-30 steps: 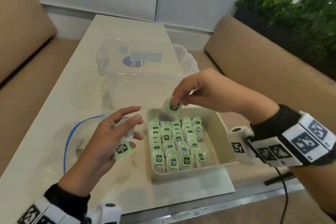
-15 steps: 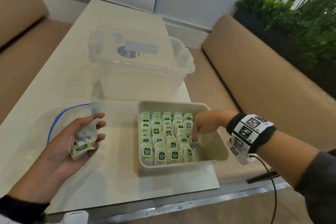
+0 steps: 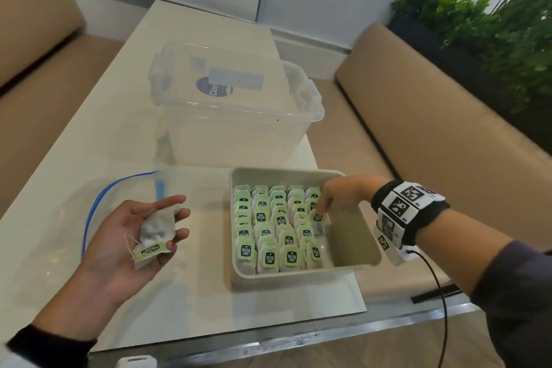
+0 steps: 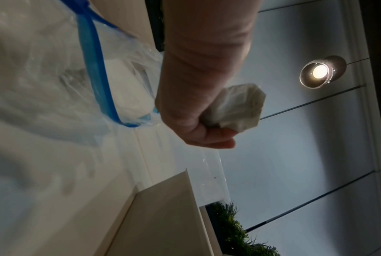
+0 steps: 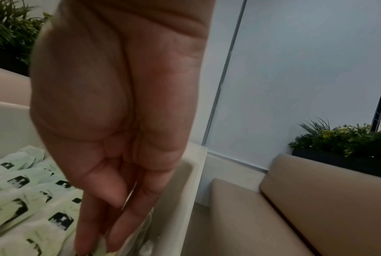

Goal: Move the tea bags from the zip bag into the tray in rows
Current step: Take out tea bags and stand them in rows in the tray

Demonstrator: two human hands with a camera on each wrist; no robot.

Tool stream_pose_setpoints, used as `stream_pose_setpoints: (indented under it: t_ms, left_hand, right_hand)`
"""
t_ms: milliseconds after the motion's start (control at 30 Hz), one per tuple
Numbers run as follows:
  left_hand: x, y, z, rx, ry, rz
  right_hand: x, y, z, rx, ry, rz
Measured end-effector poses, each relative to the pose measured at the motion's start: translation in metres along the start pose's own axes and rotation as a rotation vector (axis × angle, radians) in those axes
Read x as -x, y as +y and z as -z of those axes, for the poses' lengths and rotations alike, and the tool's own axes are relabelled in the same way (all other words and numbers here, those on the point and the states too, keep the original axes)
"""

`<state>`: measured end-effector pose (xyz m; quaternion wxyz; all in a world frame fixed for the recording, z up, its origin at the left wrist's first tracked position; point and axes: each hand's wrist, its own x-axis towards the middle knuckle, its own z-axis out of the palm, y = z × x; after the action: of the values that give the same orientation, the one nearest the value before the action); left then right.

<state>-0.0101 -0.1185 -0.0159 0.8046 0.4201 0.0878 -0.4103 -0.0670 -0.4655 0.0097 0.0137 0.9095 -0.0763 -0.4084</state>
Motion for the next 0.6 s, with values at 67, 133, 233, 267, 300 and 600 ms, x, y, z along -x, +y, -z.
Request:
stream_pose_setpoints:
  t_ms: [67, 133, 233, 267, 300, 600]
  left_hand:
    - [-0.002, -0.003, 0.0, 0.022, -0.03, 0.022]
    - [-0.003, -0.005, -0.003, 0.019, -0.035, 0.036]
    - [-0.003, -0.008, -0.012, 0.015, -0.001, 0.069]
    - [-0.003, -0.009, -0.014, 0.011, 0.007, 0.077]
    - [-0.003, -0.009, -0.017, -0.003, 0.01, 0.082]
    - [-0.001, -0.013, -0.031, -0.073, -0.051, 0.1]
  right_hand:
    - [-0.002, 0.0, 0.0, 0.014, 0.002, -0.001]
    - [-0.005, 0.0, 0.0, 0.031, 0.007, -0.005]
    - [-0.003, -0.003, 0.002, 0.054, 0.02, -0.008]
    - [0.0, -0.006, 0.005, 0.07, 0.048, -0.003]
    - [0.006, -0.01, 0.009, 0.077, 0.107, 0.011]
    - [0.059, -0.13, 0.034, -0.248, 0.667, 0.746]
